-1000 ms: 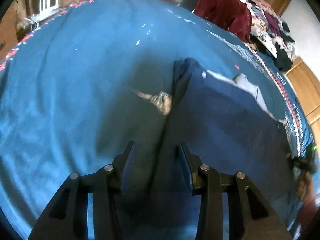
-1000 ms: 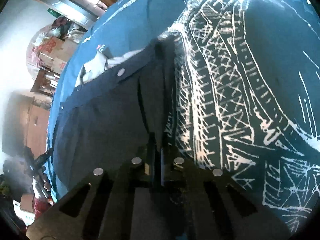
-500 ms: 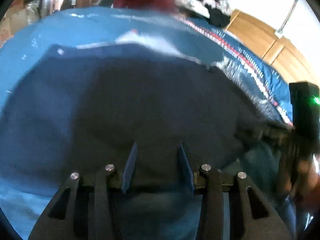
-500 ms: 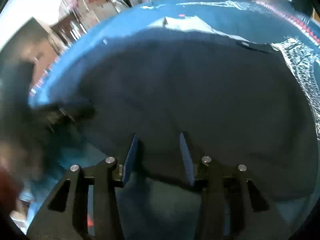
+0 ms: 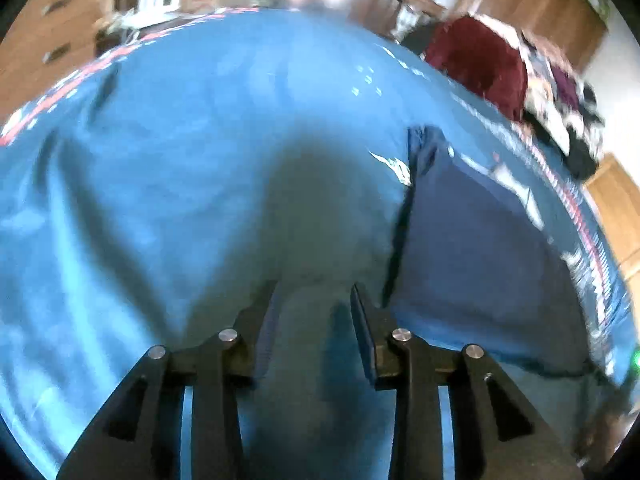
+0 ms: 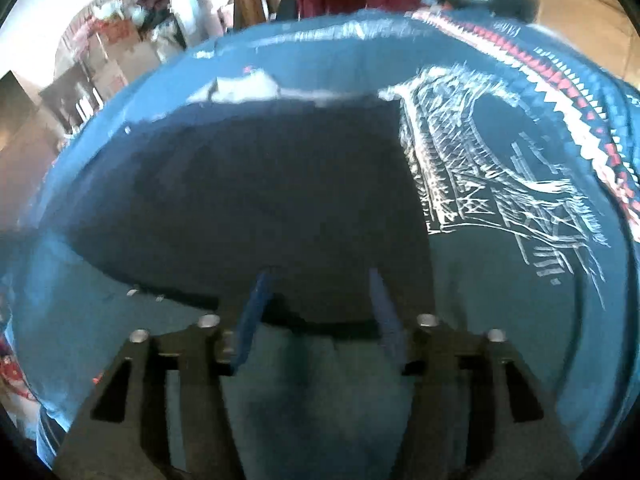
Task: Fold large clothes
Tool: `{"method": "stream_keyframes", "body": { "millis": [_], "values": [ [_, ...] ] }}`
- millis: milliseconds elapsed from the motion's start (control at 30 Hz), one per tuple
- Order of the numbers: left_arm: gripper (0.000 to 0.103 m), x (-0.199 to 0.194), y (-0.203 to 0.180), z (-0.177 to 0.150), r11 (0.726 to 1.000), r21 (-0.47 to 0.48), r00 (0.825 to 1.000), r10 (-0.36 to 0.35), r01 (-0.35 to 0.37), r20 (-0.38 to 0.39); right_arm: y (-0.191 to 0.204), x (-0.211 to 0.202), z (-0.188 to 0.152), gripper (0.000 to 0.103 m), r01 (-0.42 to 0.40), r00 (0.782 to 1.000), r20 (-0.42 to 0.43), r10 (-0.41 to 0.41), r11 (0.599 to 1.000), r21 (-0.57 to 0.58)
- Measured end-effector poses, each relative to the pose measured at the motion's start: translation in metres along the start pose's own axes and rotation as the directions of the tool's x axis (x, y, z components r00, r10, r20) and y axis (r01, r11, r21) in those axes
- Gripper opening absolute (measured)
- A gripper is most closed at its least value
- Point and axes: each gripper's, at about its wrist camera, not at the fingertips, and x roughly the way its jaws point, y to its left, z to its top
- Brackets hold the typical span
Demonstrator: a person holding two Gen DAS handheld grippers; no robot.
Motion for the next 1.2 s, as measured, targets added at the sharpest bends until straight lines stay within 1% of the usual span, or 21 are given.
{"method": "stream_keyframes", "body": {
  "millis": [33, 67, 100, 133, 167, 200, 233, 267, 300, 333, 400, 433, 467, 500, 633, 767, 933, 1100, 1200],
  "values": [
    [0.037, -0.007, -0.005, -0.005, 0.999, 0.009, 0.999, -0.04, 0.04, 0.001, 0.006, -0.003, -0.006, 0.078, -0.019, 1.0, 0.013, 0.019, 1.0, 0.015],
    [0.039, -0.011, -0.013, -0.013, 0.994, 0.009, 0.994, -0.106, 0.106, -0.007, 0.012, -0.001, -0.012, 0.08, -0.042, 0.999, 0.016, 0.042, 0.999, 0.024],
    [0.041, -0.012, -0.017, -0.018, 0.989, -0.005, 0.989, -0.15, 0.15, -0.01, 0.016, 0.003, -0.02, 0.08, -0.047, 0.999, 0.006, 0.047, 0.999, 0.02],
    [0.043, -0.011, -0.021, -0.024, 0.978, -0.032, 0.978, -0.207, 0.206, -0.017, 0.02, 0.011, -0.026, 0.08, -0.047, 0.999, -0.018, 0.048, 0.999, 0.014],
    [0.043, -0.005, -0.028, -0.031, 0.967, -0.059, 0.968, -0.249, 0.246, -0.035, 0.027, 0.024, -0.032, 0.08, -0.048, 0.998, -0.049, 0.048, 0.999, 0.008],
    [0.043, 0.003, -0.035, -0.037, 0.962, -0.075, 0.963, -0.266, 0.262, -0.05, 0.03, 0.03, -0.036, 0.08, -0.047, 0.997, -0.063, 0.047, 0.999, 0.003],
    [0.043, 0.009, -0.043, -0.043, 0.963, -0.081, 0.963, -0.263, 0.259, -0.056, 0.032, 0.034, -0.045, 0.081, -0.033, 0.998, -0.062, 0.033, 0.999, -0.015],
    [0.044, 0.016, -0.048, -0.047, 0.961, -0.092, 0.962, -0.268, 0.262, -0.061, 0.032, 0.035, -0.045, 0.081, -0.027, 0.999, -0.046, 0.026, 0.999, -0.027],
    [0.043, 0.021, -0.053, -0.049, 0.954, -0.102, 0.956, -0.288, 0.281, -0.06, 0.032, 0.034, -0.046, 0.081, -0.027, 0.999, -0.035, 0.026, 0.999, -0.029],
    [0.043, 0.023, -0.052, -0.05, 0.954, -0.104, 0.955, -0.289, 0.282, -0.061, 0.03, 0.034, -0.045, 0.082, -0.031, 0.999, -0.036, 0.031, 0.999, -0.021],
    [0.043, 0.031, -0.054, -0.049, 0.96, -0.123, 0.963, -0.262, 0.253, -0.059, 0.025, 0.035, -0.043, 0.084, -0.045, 0.998, -0.038, 0.045, 0.999, -0.005],
    [0.043, 0.037, -0.053, -0.049, 0.958, -0.138, 0.964, -0.259, 0.25, -0.055, 0.024, 0.035, -0.044, 0.085, -0.049, 0.998, -0.036, 0.049, 0.999, -0.003],
    [0.043, 0.039, -0.054, -0.048, 0.955, -0.157, 0.965, -0.26, 0.25, -0.045, 0.024, 0.035, -0.044, 0.085, -0.05, 0.998, -0.034, 0.05, 0.999, -0.003],
    [0.043, 0.044, -0.059, -0.045, 0.955, -0.163, 0.966, -0.256, 0.246, -0.038, 0.024, 0.037, -0.044, 0.087, -0.049, 0.998, -0.033, 0.049, 0.999, -0.008],
    [0.043, 0.052, -0.058, -0.035, 0.96, -0.174, 0.974, -0.227, 0.221, -0.014, 0.029, 0.036, -0.045, 0.09, -0.045, 0.999, -0.029, 0.044, 0.999, -0.018],
    [0.044, 0.059, -0.058, -0.027, 0.958, -0.206, 0.979, -0.203, 0.201, 0.012, 0.029, 0.037, -0.046, 0.091, -0.049, 0.998, -0.026, 0.049, 0.999, -0.018],
    [0.044, 0.076, -0.059, -0.011, 0.953, -0.218, 0.977, -0.207, 0.212, 0.046, 0.03, 0.037, -0.046, 0.093, -0.05, 0.998, -0.025, 0.049, 0.998, -0.023],
    [0.044, 0.093, -0.073, 0.001, 0.967, -0.191, 0.985, -0.16, 0.171, 0.071, 0.031, 0.039, -0.046, 0.097, -0.056, 0.998, -0.027, 0.055, 0.998, -0.03],
    [0.044, 0.094, -0.072, 0.002, 0.965, -0.201, 0.985, -0.154, 0.168, 0.084, 0.033, 0.04, -0.047, 0.098, -0.051, 0.998, -0.03, 0.05, 0.998, -0.036]
  ]
}}
